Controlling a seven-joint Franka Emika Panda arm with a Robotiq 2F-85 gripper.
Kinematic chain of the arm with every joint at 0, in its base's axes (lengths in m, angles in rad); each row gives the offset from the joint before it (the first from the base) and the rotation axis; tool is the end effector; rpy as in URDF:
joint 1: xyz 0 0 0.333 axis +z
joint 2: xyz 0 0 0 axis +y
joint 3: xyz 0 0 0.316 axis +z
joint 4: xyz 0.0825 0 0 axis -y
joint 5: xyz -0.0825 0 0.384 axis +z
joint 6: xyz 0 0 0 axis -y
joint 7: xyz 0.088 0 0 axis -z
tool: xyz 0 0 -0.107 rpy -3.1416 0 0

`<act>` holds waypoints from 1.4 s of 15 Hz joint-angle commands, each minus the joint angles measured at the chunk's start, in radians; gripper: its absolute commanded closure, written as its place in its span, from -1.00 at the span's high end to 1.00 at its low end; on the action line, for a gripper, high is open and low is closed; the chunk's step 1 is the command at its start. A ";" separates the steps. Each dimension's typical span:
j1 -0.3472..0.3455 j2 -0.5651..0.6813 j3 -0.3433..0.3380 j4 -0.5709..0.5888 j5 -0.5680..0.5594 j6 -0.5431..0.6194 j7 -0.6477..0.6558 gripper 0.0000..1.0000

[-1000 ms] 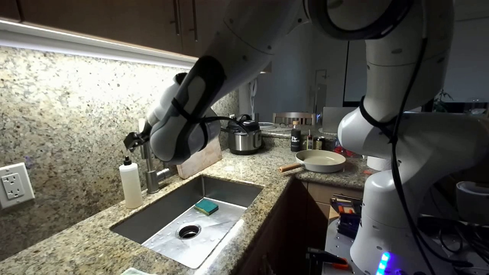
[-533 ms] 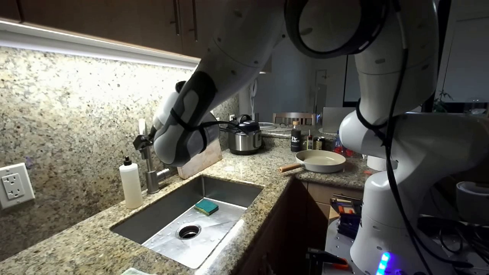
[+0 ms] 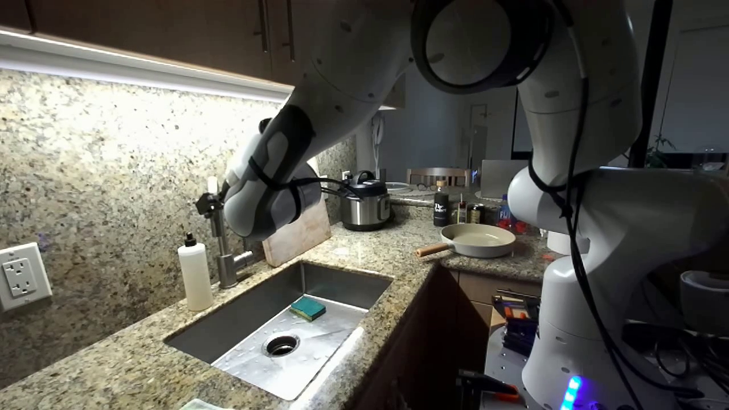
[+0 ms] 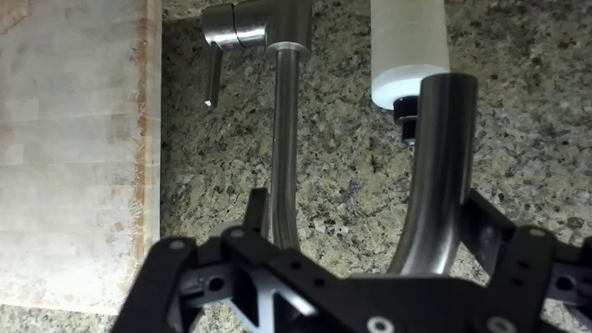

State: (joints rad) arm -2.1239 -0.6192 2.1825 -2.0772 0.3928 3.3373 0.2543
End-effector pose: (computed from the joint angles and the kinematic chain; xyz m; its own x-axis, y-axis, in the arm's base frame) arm 0.6301 0.0670 0.3583 0.5202 -0.1423 0.8421 -0.2893 -0.9571 0.0170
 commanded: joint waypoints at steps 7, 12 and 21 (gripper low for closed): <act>-0.068 -0.037 0.029 0.055 0.017 -0.041 0.016 1.00; -0.014 -0.093 -0.053 0.077 0.019 -0.139 0.087 1.00; 0.108 -0.229 -0.227 0.129 0.044 -0.405 0.260 1.00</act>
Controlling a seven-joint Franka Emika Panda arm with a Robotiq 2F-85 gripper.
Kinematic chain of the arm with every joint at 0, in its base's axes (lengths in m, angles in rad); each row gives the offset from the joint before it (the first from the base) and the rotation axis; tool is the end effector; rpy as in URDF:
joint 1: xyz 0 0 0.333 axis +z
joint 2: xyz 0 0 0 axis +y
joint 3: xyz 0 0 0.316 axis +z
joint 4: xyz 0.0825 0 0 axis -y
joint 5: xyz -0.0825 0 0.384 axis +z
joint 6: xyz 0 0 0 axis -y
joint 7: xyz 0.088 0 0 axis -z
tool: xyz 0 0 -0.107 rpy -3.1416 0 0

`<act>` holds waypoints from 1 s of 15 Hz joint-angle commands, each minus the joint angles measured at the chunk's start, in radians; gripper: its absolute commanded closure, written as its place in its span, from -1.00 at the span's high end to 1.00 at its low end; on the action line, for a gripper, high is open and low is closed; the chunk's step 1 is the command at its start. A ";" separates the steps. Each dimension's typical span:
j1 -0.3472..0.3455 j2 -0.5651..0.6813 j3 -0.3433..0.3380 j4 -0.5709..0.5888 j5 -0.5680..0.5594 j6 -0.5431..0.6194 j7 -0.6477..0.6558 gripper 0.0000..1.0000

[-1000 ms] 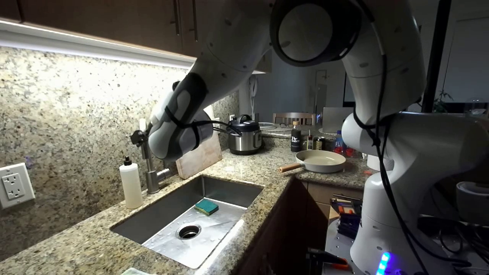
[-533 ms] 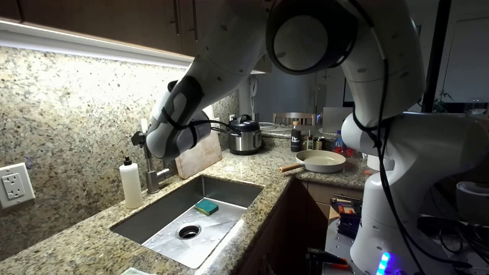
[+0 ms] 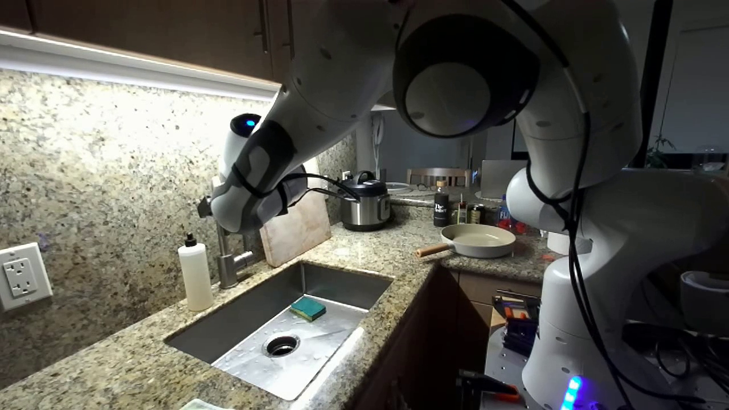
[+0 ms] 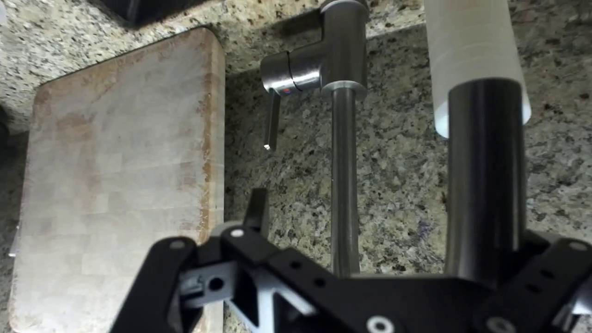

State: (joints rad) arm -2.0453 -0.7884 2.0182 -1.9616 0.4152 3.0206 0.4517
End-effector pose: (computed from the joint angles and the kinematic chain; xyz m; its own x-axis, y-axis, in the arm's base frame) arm 0.6561 0.0591 0.3536 0.5749 -0.2802 0.7688 -0.4780 -0.8776 0.0375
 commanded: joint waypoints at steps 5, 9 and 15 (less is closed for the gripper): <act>0.069 0.046 -0.154 -0.280 0.005 0.016 -0.010 1.00; 0.051 0.000 -0.167 -0.250 -0.004 0.009 0.033 1.00; 0.052 0.004 -0.185 -0.265 -0.006 0.010 0.034 1.00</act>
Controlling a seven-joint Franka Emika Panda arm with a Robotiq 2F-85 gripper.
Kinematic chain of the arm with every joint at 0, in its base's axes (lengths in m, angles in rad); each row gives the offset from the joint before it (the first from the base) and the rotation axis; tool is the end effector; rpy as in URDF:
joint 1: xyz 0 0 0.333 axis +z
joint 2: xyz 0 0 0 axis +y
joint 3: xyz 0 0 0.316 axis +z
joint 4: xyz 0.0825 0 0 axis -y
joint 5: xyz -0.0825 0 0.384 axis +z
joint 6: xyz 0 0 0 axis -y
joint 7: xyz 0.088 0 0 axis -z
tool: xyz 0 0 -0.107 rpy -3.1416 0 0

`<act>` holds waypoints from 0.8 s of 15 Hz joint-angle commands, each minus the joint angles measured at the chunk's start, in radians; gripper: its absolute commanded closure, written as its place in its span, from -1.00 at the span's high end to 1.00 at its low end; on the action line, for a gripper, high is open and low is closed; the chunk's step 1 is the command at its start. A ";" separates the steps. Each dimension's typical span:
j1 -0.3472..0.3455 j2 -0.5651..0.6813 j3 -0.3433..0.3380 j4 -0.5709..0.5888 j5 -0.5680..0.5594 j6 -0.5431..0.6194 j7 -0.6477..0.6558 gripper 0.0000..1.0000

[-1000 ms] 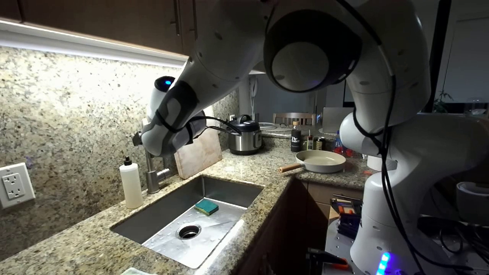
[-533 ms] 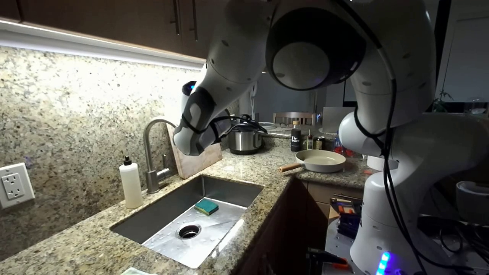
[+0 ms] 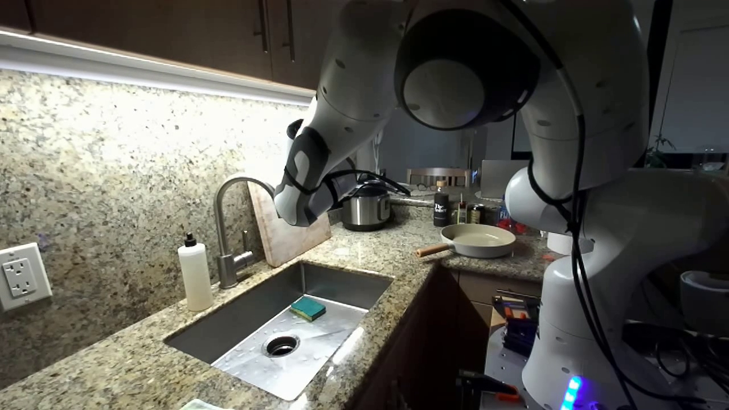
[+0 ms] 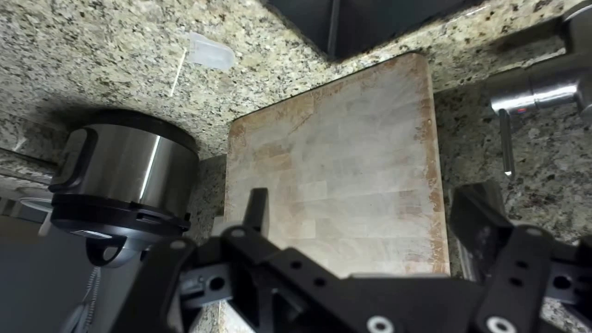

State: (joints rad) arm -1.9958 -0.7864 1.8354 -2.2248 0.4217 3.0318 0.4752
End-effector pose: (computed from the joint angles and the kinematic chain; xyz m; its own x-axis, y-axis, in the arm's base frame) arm 0.5834 -0.0687 0.3417 0.5265 -0.3937 0.7535 -0.6891 -0.7167 0.1071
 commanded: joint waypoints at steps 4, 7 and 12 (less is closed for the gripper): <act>0.003 0.002 -0.003 -0.002 -0.012 -0.001 0.011 1.00; 0.003 0.002 -0.003 -0.002 -0.012 -0.001 0.011 1.00; -0.013 0.049 0.020 -0.013 -0.022 0.064 -0.030 1.00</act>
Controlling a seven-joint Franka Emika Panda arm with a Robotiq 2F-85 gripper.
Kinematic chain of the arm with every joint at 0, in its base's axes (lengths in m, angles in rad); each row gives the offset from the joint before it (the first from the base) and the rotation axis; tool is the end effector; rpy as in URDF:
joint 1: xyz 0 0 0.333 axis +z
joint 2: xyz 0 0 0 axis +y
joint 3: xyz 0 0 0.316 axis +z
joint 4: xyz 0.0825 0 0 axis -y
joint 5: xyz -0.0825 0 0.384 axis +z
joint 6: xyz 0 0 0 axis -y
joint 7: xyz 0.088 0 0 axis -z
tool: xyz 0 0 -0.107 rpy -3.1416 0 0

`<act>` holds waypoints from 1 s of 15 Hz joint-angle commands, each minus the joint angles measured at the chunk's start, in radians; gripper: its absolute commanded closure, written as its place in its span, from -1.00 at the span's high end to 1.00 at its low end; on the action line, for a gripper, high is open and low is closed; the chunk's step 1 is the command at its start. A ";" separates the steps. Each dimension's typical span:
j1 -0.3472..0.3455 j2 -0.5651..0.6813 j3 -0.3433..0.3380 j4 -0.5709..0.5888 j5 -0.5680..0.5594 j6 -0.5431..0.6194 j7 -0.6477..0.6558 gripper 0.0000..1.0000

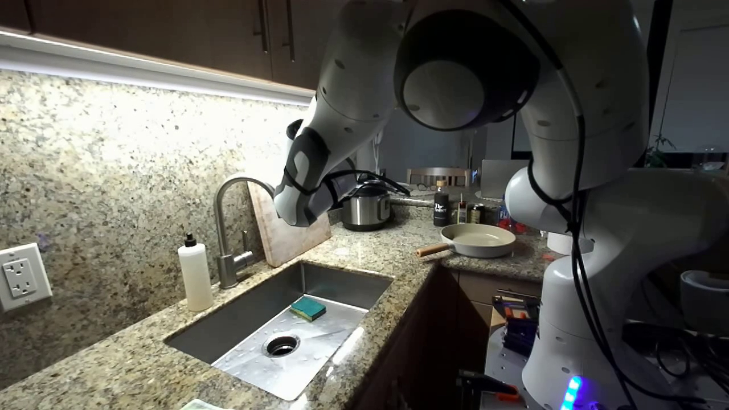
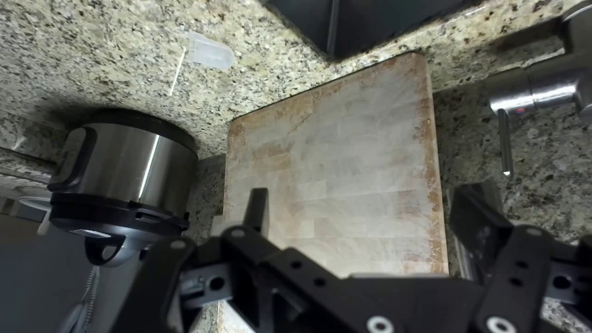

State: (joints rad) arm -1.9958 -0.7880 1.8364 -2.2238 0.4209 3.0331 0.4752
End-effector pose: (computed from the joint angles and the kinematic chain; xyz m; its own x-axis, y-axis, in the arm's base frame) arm 0.5838 -0.0679 0.3415 0.5274 -0.3908 0.7544 -0.6874 -0.7182 0.1086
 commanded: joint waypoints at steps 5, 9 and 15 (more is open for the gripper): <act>-0.115 0.168 0.108 -0.017 -0.116 0.251 -0.145 1.00; -0.275 0.278 0.245 0.010 -0.285 0.408 -0.208 1.00; -0.366 0.276 0.302 0.048 -0.421 0.424 -0.141 1.00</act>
State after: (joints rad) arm -2.3623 -0.5115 2.1388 -2.1758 -0.0007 3.4574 0.3341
